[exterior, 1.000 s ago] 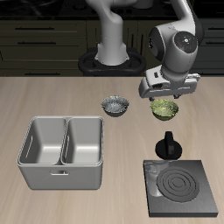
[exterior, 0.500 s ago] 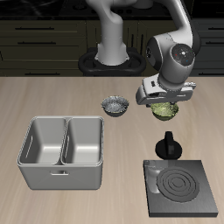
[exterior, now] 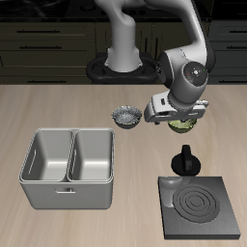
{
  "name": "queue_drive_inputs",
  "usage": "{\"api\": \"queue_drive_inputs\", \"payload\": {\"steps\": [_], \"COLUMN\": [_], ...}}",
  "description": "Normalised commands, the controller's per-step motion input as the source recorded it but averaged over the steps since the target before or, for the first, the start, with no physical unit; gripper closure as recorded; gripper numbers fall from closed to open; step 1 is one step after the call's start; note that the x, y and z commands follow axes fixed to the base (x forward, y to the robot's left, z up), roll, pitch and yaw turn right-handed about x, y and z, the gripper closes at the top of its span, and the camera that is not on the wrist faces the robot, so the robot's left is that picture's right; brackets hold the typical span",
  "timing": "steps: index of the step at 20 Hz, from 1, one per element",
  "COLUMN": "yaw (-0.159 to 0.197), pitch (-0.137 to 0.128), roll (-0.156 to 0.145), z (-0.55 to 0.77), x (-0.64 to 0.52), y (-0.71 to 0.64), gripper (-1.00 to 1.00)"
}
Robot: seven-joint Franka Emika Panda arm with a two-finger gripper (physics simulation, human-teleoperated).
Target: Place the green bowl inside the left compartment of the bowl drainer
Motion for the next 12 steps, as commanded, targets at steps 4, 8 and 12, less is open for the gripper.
{"api": "queue_drive_inputs", "payload": {"steps": [4,8,12], "yaw": [0.002,-0.028,-0.033], "pitch": [0.025,0.02,0.062], "roll": [-0.007,0.022,0.065], "z": [-0.26,-0.24,-0.28], "x": [-0.04,-0.04,-0.05], "y": [-0.03,-0.01,0.1], "gripper": [-1.0,-1.0,-1.0]}}
